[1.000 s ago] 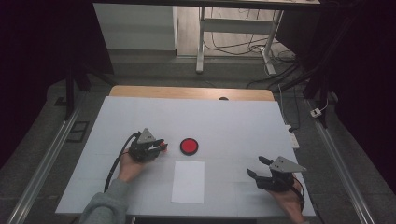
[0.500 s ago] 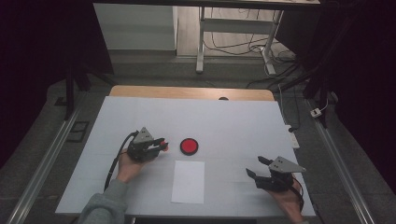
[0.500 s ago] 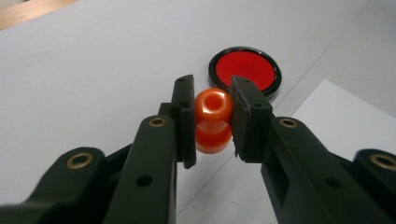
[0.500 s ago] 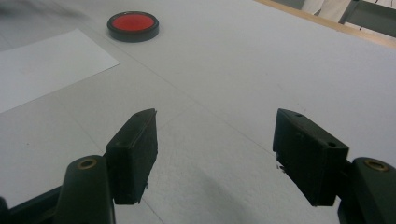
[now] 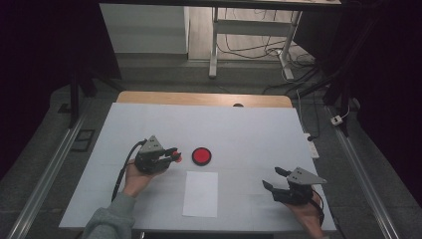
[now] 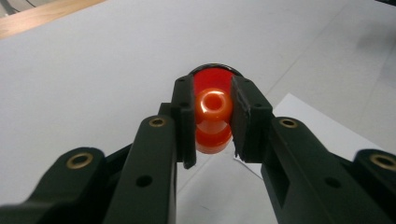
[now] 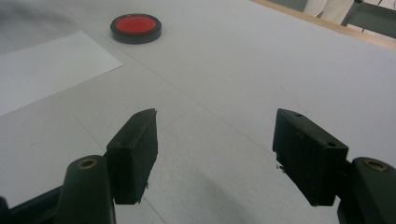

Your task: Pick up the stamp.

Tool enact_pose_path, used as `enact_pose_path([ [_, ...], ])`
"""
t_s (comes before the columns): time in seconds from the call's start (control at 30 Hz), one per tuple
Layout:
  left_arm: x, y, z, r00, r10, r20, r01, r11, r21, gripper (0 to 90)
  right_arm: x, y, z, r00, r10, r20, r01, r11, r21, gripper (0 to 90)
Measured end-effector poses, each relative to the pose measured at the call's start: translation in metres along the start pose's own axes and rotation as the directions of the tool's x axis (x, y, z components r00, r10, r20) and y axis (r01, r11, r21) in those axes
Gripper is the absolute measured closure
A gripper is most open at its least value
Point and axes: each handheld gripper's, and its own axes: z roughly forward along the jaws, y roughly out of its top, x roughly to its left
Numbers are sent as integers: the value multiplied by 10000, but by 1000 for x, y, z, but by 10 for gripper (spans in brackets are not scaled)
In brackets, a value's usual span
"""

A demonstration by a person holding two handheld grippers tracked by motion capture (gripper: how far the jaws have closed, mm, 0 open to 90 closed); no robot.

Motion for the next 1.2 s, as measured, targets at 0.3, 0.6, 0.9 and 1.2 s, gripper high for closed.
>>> enact_pose_path([
  [0.3, -13, 10, -8, 9988, 382, 301, -379, 9992, -111, 715, 2, 1, 2, 9999, -15, -124, 15, 10000, -49, 306],
  [0.6, -25, 17, -11, 9951, 620, 768, -607, 9980, -193, 716, 3, 2, 3, 9998, -44, -171, 44, 10000, 14, 306],
  [0.9, -35, 23, -14, 9903, 690, 1209, -645, 9971, -410, 716, 3, 2, 1, 9999, -41, -137, 40, 10000, -60, 307],
  [1.2, -41, 26, -13, 9863, 569, 1550, -510, 9978, -420, 715, 2, 1, 0, 9999, -63, -92, 63, 10000, -14, 307],
])
